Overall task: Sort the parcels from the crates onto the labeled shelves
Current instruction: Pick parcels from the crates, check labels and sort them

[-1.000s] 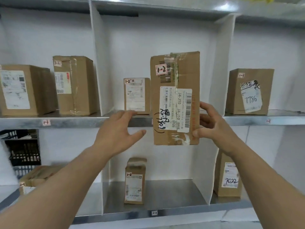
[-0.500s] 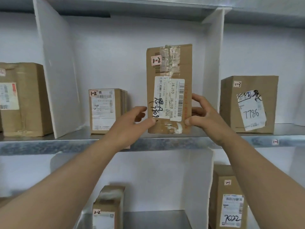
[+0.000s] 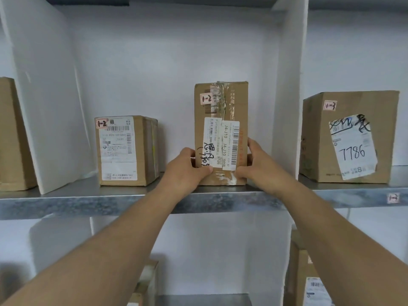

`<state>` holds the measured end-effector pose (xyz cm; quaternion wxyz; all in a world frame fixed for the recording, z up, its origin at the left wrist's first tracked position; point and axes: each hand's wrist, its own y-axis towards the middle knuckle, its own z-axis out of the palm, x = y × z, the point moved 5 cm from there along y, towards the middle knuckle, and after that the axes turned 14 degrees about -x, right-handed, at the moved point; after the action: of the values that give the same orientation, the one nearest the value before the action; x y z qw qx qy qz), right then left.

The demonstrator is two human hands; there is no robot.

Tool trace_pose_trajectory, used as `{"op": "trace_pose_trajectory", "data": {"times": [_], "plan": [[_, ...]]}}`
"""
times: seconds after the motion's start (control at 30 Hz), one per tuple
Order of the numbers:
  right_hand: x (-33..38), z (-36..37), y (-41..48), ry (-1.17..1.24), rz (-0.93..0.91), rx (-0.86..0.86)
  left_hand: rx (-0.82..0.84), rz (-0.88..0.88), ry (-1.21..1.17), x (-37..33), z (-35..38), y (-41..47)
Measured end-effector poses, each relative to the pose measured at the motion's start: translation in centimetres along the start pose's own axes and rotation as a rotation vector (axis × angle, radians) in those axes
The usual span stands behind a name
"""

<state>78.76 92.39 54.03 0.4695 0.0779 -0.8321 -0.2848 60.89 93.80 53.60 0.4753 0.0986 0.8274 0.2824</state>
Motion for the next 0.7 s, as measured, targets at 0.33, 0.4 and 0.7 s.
{"op": "trace_pose_trajectory", "data": {"times": [0.33, 0.4, 0.7], "plan": [[0.1, 0.2, -0.1, -0.105, 0.011, -0.003, 0.046, -0.022, 0.022, 0.3, 0.2, 0.1], [0.3, 0.2, -0.4, -0.134, 0.026, -0.015, 0.061, -0.036, 0.008, 0.2, -0.1, 0.0], [4.6, -1.7, -4.5, -0.488, -0.101, -0.323, -0.129, 0.275, 0.236, -0.9, -6.3, -3.3]]}}
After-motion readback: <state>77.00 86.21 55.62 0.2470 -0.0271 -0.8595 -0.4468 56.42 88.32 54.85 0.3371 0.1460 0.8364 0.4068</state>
